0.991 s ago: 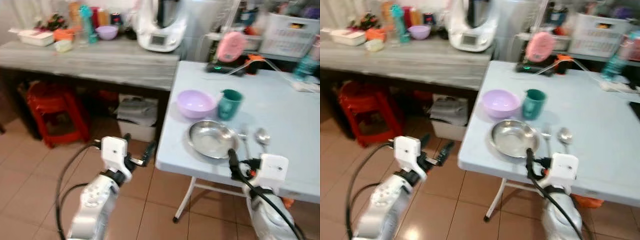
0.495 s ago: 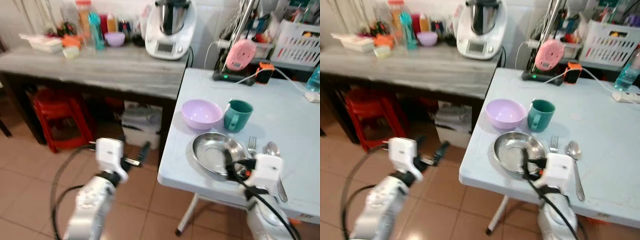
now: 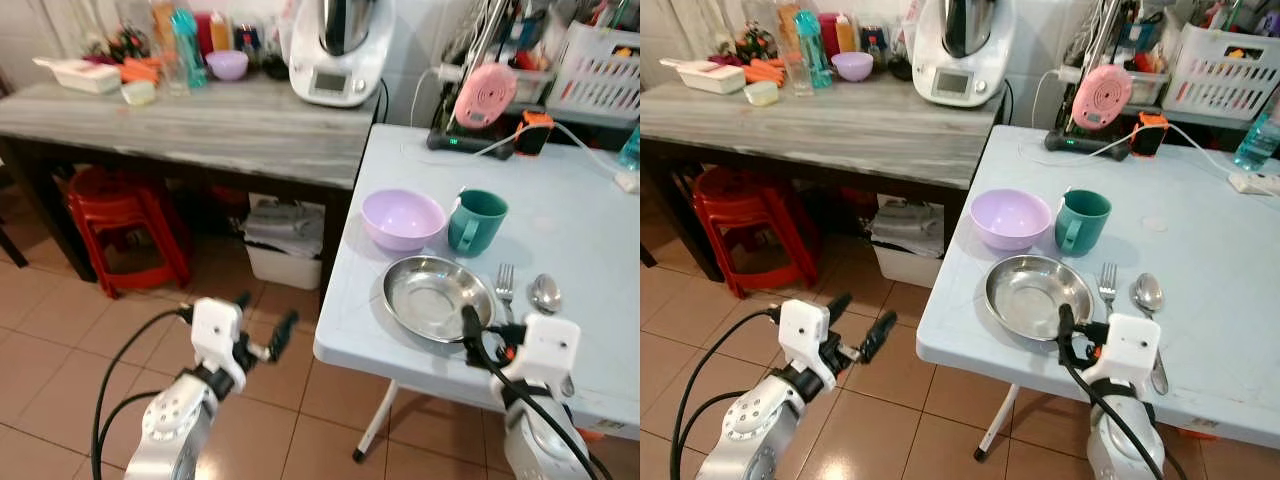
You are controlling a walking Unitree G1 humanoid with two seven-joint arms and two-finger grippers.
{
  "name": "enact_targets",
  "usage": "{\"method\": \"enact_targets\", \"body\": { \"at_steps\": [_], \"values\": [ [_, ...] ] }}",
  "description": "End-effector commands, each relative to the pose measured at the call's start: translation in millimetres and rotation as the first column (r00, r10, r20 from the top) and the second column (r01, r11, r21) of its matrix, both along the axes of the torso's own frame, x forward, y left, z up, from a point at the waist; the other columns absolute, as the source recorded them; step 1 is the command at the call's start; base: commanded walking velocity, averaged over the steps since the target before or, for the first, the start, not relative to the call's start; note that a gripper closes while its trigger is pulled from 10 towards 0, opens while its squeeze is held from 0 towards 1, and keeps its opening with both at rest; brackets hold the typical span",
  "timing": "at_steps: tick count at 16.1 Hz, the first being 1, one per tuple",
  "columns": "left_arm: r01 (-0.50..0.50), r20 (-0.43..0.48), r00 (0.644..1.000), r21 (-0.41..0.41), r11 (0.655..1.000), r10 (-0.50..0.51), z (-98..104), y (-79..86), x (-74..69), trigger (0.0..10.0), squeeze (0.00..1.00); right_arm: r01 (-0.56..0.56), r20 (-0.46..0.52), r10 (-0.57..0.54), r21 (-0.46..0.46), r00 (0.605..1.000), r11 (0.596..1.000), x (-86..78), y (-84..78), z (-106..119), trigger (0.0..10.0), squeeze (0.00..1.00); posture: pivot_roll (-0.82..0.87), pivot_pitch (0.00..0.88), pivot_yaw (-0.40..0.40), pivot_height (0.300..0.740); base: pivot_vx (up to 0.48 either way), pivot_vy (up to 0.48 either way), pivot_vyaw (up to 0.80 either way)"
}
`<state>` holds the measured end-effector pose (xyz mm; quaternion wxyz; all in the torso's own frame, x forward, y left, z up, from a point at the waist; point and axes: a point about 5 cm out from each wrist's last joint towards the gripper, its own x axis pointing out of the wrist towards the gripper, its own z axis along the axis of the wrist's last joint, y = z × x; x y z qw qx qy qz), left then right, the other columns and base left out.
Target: Setting the table
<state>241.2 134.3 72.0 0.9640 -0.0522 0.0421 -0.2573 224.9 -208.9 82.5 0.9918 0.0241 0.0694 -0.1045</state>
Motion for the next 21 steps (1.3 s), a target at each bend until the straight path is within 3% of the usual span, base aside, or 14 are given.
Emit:
{"method": "enact_targets", "body": {
  "at_steps": [1,3,6,11,21],
  "values": [
    [0.055,0.019,0.998,-0.003,0.998,-0.055,3.8,-3.7,-1.3,10.0,0.00,0.030,0.001,-0.030,-0.001,1.000,1.000,-0.6,-6.1,3.3,10.0,0.00,-0.03,0.000,-0.016,0.740,0.000,0.000,0.00],
    [0.118,0.024,0.993,0.042,0.992,-0.119,2.1,-4.5,-3.5,10.0,0.00,0.032,0.004,-0.032,0.015,0.999,0.999,1.2,-8.7,4.5,10.0,0.00,-0.03,0.000,-0.016,0.740,0.000,0.000,0.00],
    [0.138,0.027,0.990,0.032,0.990,-0.139,1.7,-4.5,-6.7,10.0,0.00,-0.046,0.005,0.046,0.009,0.999,0.999,9.5,-1.8,9.0,10.0,0.00,-0.03,0.000,-0.010,0.740,0.000,0.000,0.00],
    [0.161,0.033,0.986,0.041,0.986,-0.163,0.5,-6.4,-10.7,10.0,0.00,-0.041,-0.010,0.042,0.045,0.999,0.998,17.9,-6.9,9.8,10.0,0.00,-0.03,0.000,-0.014,0.740,0.000,0.000,0.00],
    [0.171,0.024,0.985,0.038,0.985,-0.172,-1.3,-6.3,-16.5,10.0,0.00,-0.022,-0.124,0.038,0.128,0.992,0.992,10.5,-9.8,-7.4,10.0,0.00,-0.02,0.000,-0.022,0.740,0.000,0.000,0.00]
  ]
}}
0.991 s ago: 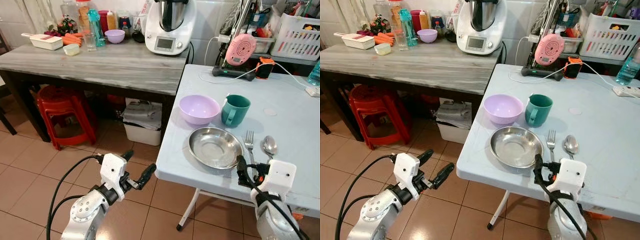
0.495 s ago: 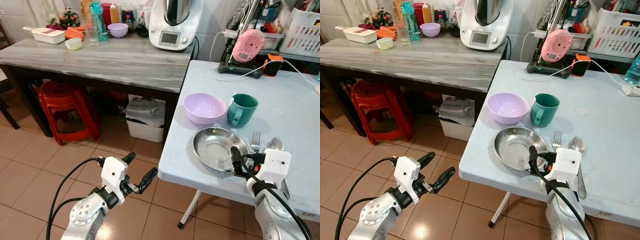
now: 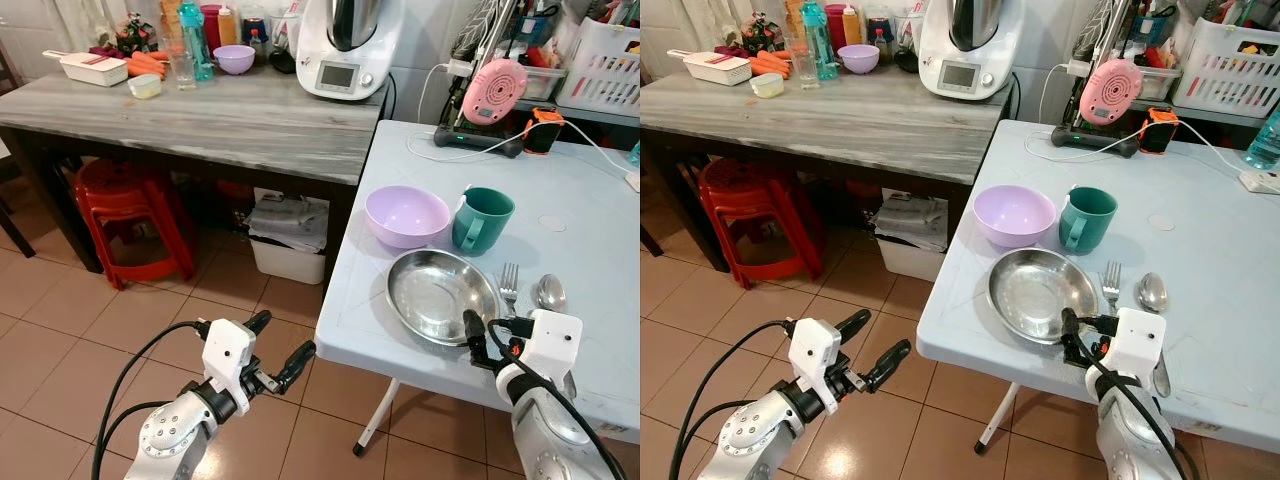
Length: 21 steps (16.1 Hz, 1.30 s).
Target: Setting the table
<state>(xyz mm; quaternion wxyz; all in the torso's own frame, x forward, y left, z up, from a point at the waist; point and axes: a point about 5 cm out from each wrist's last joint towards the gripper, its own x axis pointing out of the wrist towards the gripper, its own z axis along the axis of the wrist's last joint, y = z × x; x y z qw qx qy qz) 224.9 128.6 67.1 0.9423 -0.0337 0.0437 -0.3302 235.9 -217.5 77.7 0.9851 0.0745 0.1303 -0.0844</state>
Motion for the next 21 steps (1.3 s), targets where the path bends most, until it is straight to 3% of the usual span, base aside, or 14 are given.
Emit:
{"method": "enact_targets", "body": {
  "at_steps": [1,2,11,16,19,20,21],
  "values": [
    [0.018,0.019,1.000,0.008,1.000,-0.018,4.8,-0.9,0.6,10.0,0.00,-0.012,-0.018,0.012,0.015,1.000,1.000,4.5,1.6,-3.4,10.0,0.00,-0.02,0.000,-0.012,0.740,0.000,0.000,0.00],
    [0.017,0.027,0.999,0.007,1.000,-0.017,7.5,-1.4,2.9,10.0,0.00,-0.017,-0.010,0.017,0.014,1.000,1.000,11.8,3.4,-2.5,10.0,0.00,-0.03,0.000,0.001,0.740,0.000,0.000,0.00],
    [0.002,0.052,0.999,0.005,1.000,-0.002,11.4,-5.7,10.0,10.0,0.00,-0.030,0.010,0.030,0.038,1.000,0.999,22.2,5.0,0.5,10.0,0.00,-0.03,0.000,0.000,0.740,0.000,0.000,0.00],
    [0.018,0.075,0.997,0.002,1.000,-0.018,14.4,-7.4,13.0,10.0,0.00,-0.038,0.076,0.032,0.089,0.997,0.995,31.0,6.4,11.2,10.0,0.00,-0.02,0.000,-0.004,0.740,0.000,0.000,0.00],
    [0.024,0.090,0.996,0.019,1.000,-0.026,14.8,-5.8,14.3,10.0,0.00,-0.055,0.067,0.045,0.142,0.997,0.988,34.4,10.3,9.1,10.0,0.00,-0.02,0.000,-0.005,0.740,0.000,0.000,0.00],
    [0.025,0.091,0.995,0.021,0.999,-0.027,14.7,-5.4,14.7,10.0,0.00,-0.064,0.053,0.056,0.165,0.997,0.984,34.9,12.6,6.5,6.2,0.00,-0.02,0.000,-0.006,0.740,0.000,0.000,0.00],
    [0.026,0.091,0.995,0.022,0.999,-0.028,14.7,-5.3,15.0,10.0,0.00,-0.074,0.045,0.067,0.173,0.997,0.982,35.4,14.3,4.9,3.3,0.00,-0.02,0.000,-0.005,0.740,0.000,0.000,0.00]
  ]
}}
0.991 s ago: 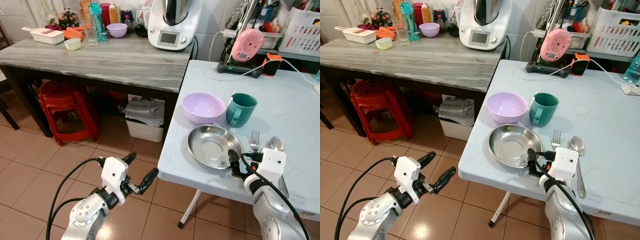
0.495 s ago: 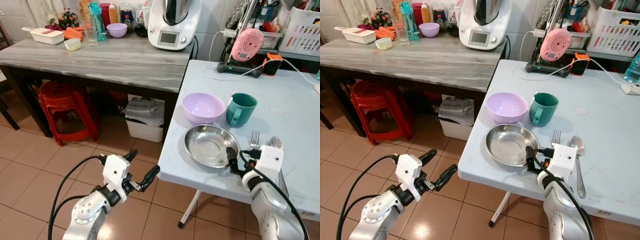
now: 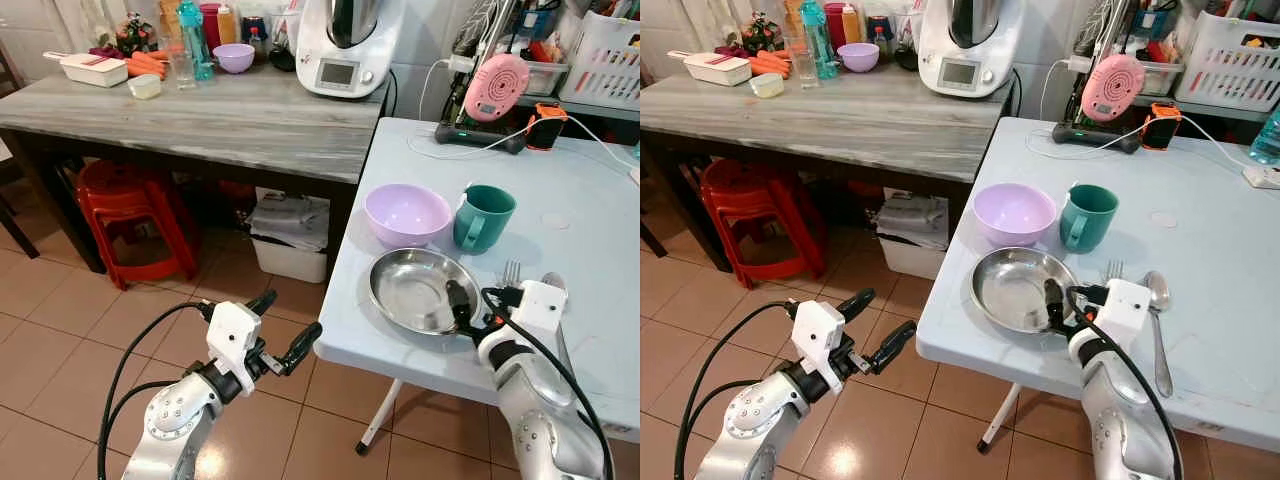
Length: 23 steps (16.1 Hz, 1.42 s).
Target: Setting the table
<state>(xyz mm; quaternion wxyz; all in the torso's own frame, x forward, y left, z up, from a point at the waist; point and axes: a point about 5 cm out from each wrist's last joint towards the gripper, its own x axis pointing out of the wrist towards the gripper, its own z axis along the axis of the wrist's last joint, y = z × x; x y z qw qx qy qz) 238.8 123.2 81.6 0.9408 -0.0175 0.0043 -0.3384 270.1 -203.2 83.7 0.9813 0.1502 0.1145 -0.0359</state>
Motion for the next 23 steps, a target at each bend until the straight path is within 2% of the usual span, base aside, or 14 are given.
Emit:
{"method": "enact_targets", "body": {
  "at_steps": [1,9,16,18,23],
  "values": [
    [0.012,0.006,1.000,0.019,1.000,-0.012,-0.1,0.1,1.4,10.0,0.00,-0.017,-0.020,0.018,0.026,1.000,1.000,1.9,2.8,-3.1,0.0,0.00,-0.02,0.000,-0.005,0.740,0.000,0.000,0.00],
    [0.055,0.041,0.998,0.019,0.998,-0.055,3.4,-5.7,0.9,10.0,0.00,-0.061,-0.062,0.065,0.050,0.996,0.997,7.9,8.2,-9.6,0.0,0.00,-0.01,0.000,-0.012,0.740,0.000,0.000,0.00],
    [0.119,0.063,0.991,0.033,0.992,-0.121,4.5,-7.4,-2.1,10.0,0.00,-0.016,-0.109,0.028,0.108,0.994,0.994,4.9,6.4,-18.0,0.0,0.00,-0.01,0.000,-0.018,0.740,0.000,0.000,0.00],
    [0.172,0.058,0.983,0.049,0.984,-0.175,4.4,-8.4,-4.3,10.0,0.00,-0.005,-0.111,0.018,0.118,0.994,0.993,5.2,5.7,-18.0,0.0,0.00,-0.01,0.000,-0.019,0.740,0.000,0.000,0.00],
    [0.204,0.064,0.976,0.063,0.977,-0.208,5.2,-6.3,-6.0,10.0,0.00,0.040,-0.137,-0.018,0.164,0.990,0.986,5.2,4.7,-20.2,0.0,0.00,-0.01,0.000,-0.025,0.740,0.000,0.000,0.00]
  ]
}}
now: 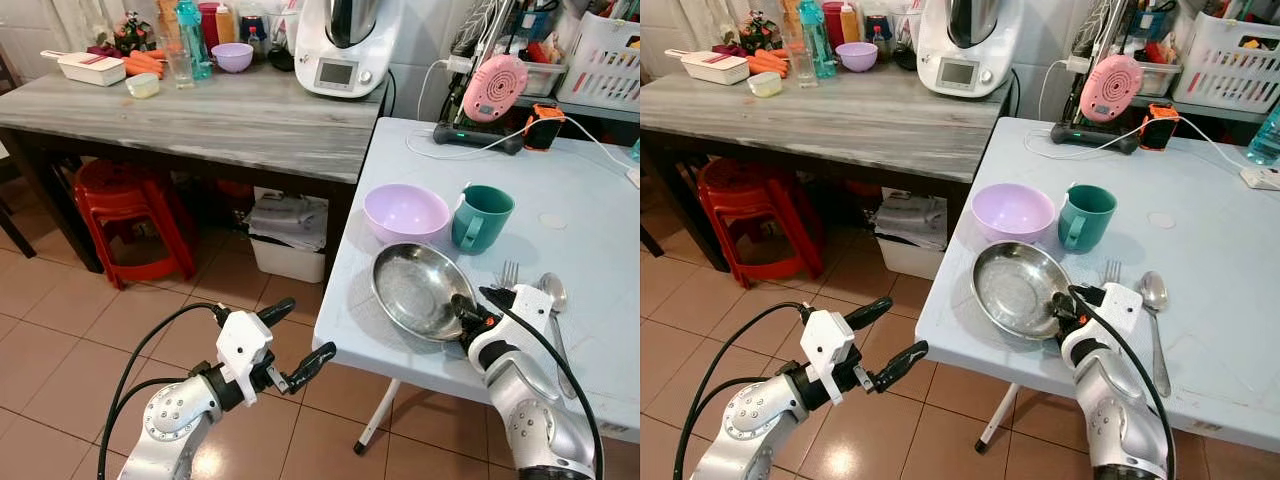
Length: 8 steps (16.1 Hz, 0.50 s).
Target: Setting the table
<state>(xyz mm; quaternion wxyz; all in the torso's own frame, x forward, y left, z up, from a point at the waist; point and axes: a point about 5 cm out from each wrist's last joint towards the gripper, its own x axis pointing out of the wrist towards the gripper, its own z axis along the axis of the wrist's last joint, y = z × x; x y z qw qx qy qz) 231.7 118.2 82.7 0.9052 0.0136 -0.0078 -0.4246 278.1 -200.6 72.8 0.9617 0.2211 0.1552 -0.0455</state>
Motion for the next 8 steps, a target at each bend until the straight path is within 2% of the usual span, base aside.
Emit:
{"method": "enact_targets", "body": {
  "at_steps": [1,7,8],
  "values": [
    [0.024,0.025,0.999,0.006,1.000,-0.024,4.2,-1.2,0.7,10.0,0.00,0.023,-0.061,-0.021,0.034,0.998,0.999,-2.1,1.0,-9.1,0.0,0.00,-0.01,0.000,-0.025,0.740,0.000,0.000,0.00],
    [0.014,0.031,0.999,0.015,1.000,-0.014,4.7,0.5,1.0,10.0,0.00,0.057,-0.086,-0.051,0.061,0.995,0.997,-3.0,1.9,-8.8,0.0,0.00,-0.01,0.000,-0.022,0.740,0.000,0.000,0.00],
    [-0.040,0.039,0.998,0.023,0.999,0.039,5.1,3.8,4.6,10.0,0.00,0.050,-0.088,-0.046,0.042,0.995,0.998,-3.5,3.4,-5.7,8.2,0.00,-0.02,0.000,-0.022,0.740,0.000,0.000,0.00]
  ]
}}
